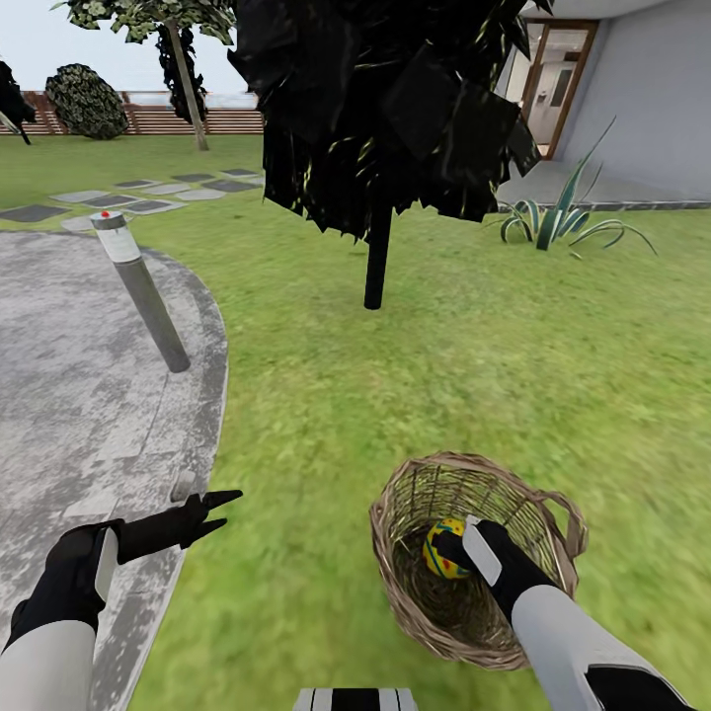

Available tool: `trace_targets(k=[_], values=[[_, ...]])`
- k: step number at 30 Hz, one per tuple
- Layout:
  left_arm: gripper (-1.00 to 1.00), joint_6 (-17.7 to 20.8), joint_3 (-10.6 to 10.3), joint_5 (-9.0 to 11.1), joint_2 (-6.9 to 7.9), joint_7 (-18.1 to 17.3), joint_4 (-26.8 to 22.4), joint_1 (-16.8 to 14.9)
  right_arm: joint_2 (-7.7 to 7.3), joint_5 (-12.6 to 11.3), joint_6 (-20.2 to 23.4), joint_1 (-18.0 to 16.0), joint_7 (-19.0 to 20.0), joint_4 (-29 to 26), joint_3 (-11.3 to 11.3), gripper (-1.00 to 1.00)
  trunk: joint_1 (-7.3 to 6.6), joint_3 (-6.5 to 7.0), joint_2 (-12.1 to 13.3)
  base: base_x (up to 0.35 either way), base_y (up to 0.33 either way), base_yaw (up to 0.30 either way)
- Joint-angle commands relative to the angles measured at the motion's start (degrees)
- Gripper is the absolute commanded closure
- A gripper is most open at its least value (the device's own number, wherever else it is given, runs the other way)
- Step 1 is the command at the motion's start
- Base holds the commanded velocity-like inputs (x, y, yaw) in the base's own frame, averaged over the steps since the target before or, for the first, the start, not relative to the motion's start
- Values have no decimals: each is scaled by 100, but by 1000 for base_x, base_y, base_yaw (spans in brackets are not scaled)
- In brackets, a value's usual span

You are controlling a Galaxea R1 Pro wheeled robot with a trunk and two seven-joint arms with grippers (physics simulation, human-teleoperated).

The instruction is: Take the three Easter eggs out of the wicker basket on the lawn in the garden, then place them on the lawn next to a single tree (choose any tree) so that all three eggs are next to the same tree and none are left in the basket.

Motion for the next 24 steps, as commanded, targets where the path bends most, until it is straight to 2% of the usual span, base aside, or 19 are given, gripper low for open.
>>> trace_targets(k=[1,19,20,23,24], values=[[-100,38,19,-60,-3,-56,-3,-6,5,-50,15,-1,-42,-12,-28,-100,-1,-5,-2,5,1,0],[-100,38,19,-60,-3,-56,-1,-6,2,-68,-176,-1,-78,22,-48,-100,-1,-5,-2,43,23,0],[-100,38,19,-60,-3,-56,0,-6,1,-68,-176,-1,-78,23,-73,-100,-1,-5,-2,11,0,0],[-100,38,24,-60,-3,-56,-1,-6,4,-68,-183,-1,-78,23,-409,-100,-1,-5,-2,4,0,0],[-100,38,26,-60,-3,-56,-1,-6,5,-68,-180,-1,-78,23,-592,-100,-1,-5,-2,0,0,0]])
